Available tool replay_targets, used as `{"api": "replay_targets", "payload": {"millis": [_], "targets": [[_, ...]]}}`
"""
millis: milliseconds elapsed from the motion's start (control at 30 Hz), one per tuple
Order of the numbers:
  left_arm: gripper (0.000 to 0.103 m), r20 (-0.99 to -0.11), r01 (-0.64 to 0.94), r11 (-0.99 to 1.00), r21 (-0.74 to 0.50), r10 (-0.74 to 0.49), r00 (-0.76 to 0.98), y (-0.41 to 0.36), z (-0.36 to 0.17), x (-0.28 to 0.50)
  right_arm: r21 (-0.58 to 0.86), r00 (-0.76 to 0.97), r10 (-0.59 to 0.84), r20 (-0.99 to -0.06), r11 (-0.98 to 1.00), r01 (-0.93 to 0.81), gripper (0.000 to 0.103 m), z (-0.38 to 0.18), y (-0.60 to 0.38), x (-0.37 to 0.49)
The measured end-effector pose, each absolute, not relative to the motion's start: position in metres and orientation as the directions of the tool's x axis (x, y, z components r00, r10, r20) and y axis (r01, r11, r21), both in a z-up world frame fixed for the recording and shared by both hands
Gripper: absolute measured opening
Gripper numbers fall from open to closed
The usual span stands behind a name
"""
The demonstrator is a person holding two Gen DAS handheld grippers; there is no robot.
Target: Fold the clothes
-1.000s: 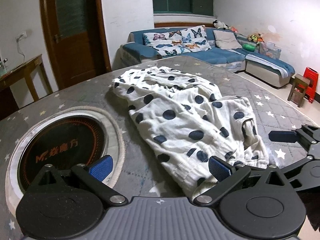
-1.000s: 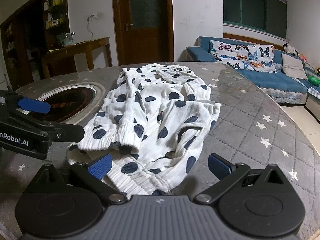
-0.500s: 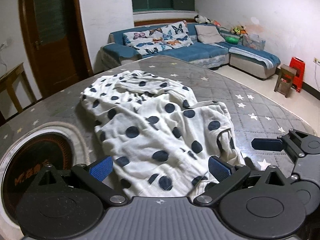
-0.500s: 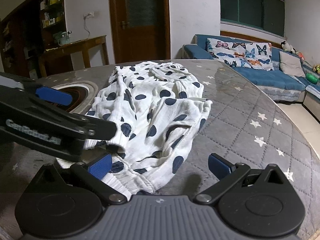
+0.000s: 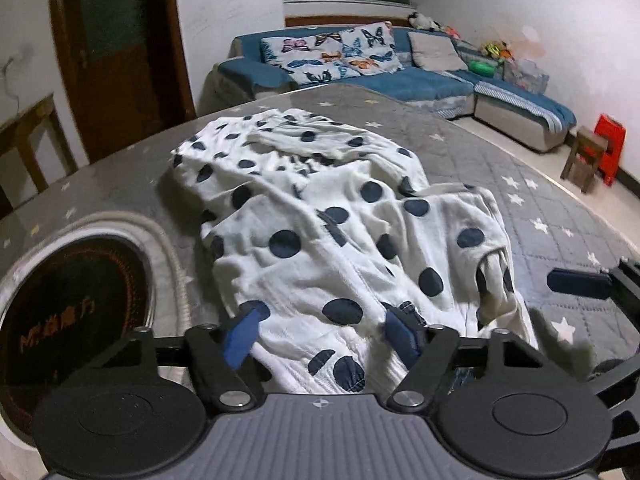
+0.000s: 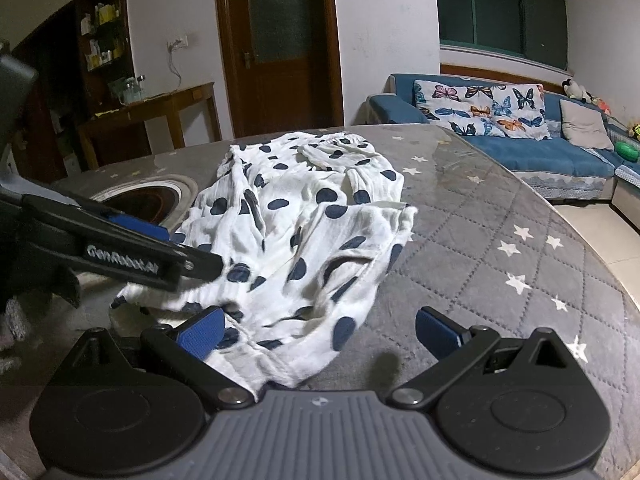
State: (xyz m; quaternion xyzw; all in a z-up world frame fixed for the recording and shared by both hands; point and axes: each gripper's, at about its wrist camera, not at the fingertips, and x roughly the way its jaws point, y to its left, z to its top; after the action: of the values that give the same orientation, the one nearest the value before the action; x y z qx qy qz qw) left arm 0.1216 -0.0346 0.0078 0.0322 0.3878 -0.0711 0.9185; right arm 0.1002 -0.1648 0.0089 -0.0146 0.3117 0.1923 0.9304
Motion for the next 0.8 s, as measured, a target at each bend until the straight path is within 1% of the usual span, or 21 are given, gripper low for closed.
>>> {"api": "replay_targets", "payload": {"millis": [133,233,300,333,433,500,533,600,633,667,700,733,767,800], "targets": [[0.066,-0.706,0.140,0.990,-0.019,-0.112,0.700,-0.030,0.015,0.121,0.099,0.729,0.347,-0.590,0.927,-0.361,0.102,0.008,-0.167,0.100],[0.068,-0.694,0.169,0.985,-0.028,-0.141,0.706,-0.036,0.020,0.120,0.106,0.725,0.348,-0.594,0.927,-0.359,0.101,0.007,-0.168,0.100],[0.073,-0.698,0.194,0.981,-0.029,-0.159,0.698,-0.045,0.020,0.121,0.112,0.723,0.352,-0.595,0.927,-0.359,0.101,0.006,-0.168,0.100],[0.074,-0.701,0.203,0.979,-0.026,-0.162,0.694,-0.049,0.019,0.122,0.115,0.721,0.354,-0.595,0.926,-0.360,0.099,0.006,-0.168,0.101],[0.074,-0.719,0.204,0.979,-0.011,-0.149,0.678,-0.056,0.011,0.129,0.130,0.716,0.365,-0.595,0.923,-0.363,0.096,0.006,-0.169,0.102],[0.071,-0.735,0.192,0.981,-0.005,-0.134,0.665,-0.056,0.004,0.134,0.140,0.712,0.371,-0.596,0.921,-0.363,0.093,0.005,-0.169,0.102],[0.068,-0.739,0.190,0.982,-0.010,-0.135,0.660,-0.054,0.002,0.136,0.144,0.710,0.374,-0.596,0.920,-0.364,0.091,0.005,-0.169,0.102],[0.053,-0.742,0.185,0.982,-0.030,-0.146,0.654,-0.047,0.001,0.136,0.159,0.702,0.383,-0.600,0.917,-0.365,0.087,0.003,-0.170,0.102],[0.049,-0.742,0.181,0.983,-0.041,-0.151,0.653,-0.043,0.001,0.137,0.166,0.698,0.388,-0.602,0.916,-0.365,0.083,0.003,-0.170,0.103],[0.041,-0.739,0.179,0.982,-0.052,-0.159,0.655,-0.040,0.003,0.136,0.173,0.694,0.392,-0.604,0.915,-0.365,0.080,0.002,-0.170,0.103],[0.036,-0.735,0.178,0.982,-0.064,-0.167,0.657,-0.036,0.004,0.134,0.182,0.690,0.397,-0.605,0.913,-0.365,0.078,0.002,-0.170,0.103],[0.033,-0.731,0.176,0.981,-0.076,-0.175,0.660,-0.032,0.006,0.133,0.188,0.687,0.401,-0.606,0.912,-0.366,0.075,0.002,-0.169,0.103],[0.022,-0.725,0.170,0.982,-0.083,-0.177,0.666,-0.028,0.008,0.131,0.191,0.686,0.404,-0.605,0.910,-0.368,0.071,0.002,-0.169,0.103],[0.019,-0.719,0.163,0.983,-0.089,-0.177,0.672,-0.024,0.010,0.129,0.197,0.683,0.411,-0.604,0.907,-0.372,0.069,0.002,-0.168,0.102]]}}
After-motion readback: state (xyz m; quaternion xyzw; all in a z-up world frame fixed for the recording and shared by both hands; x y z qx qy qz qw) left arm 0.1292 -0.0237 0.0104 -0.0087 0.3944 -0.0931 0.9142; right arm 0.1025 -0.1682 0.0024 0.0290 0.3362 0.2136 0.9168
